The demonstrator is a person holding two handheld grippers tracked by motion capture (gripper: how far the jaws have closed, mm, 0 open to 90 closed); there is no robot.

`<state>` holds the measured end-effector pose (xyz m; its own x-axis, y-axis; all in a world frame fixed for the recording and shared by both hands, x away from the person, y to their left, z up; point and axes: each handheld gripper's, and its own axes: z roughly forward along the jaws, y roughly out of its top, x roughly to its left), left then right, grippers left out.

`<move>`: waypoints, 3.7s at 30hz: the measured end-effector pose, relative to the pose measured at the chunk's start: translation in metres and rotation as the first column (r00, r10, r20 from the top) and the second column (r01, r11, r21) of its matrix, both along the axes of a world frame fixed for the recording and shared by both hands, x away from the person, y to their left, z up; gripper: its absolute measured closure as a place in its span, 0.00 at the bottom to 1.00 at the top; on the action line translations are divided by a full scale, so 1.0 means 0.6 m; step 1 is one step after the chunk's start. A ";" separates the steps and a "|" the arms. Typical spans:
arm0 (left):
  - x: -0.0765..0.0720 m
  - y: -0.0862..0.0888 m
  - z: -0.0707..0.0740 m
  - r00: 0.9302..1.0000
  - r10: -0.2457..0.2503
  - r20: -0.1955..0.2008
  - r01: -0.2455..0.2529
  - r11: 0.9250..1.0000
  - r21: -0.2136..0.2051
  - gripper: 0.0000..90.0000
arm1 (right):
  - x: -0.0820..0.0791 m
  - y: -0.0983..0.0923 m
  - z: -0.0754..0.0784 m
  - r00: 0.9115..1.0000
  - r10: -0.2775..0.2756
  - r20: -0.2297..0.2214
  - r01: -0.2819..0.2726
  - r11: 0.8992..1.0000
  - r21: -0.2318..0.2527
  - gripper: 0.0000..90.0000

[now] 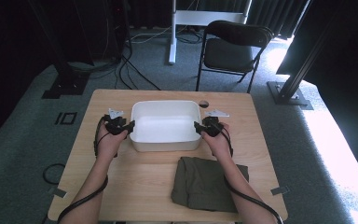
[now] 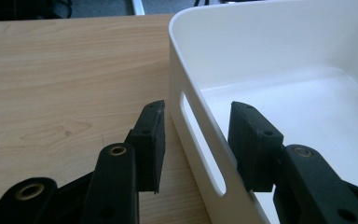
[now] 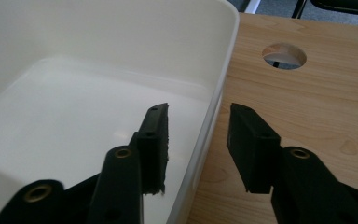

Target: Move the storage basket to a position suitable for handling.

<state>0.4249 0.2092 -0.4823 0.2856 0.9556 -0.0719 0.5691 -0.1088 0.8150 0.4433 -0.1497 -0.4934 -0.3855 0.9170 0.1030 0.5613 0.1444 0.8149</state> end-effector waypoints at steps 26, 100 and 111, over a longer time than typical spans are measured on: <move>0.010 -0.082 0.006 0.999 0.036 -0.035 -0.035 0.999 0.029 0.88 | -0.008 -0.032 0.007 0.991 -0.132 -0.007 0.131 0.991 -0.034 0.89; 0.035 -0.236 0.038 0.961 -0.273 0.048 0.272 0.962 0.038 0.19 | -0.004 -0.193 0.032 0.990 -0.103 0.098 0.100 0.995 0.030 0.17; 0.011 -0.224 0.040 0.941 -0.332 0.070 0.333 0.943 -0.011 0.19 | -0.027 -0.196 0.054 0.991 -0.060 0.121 0.054 0.997 0.045 0.17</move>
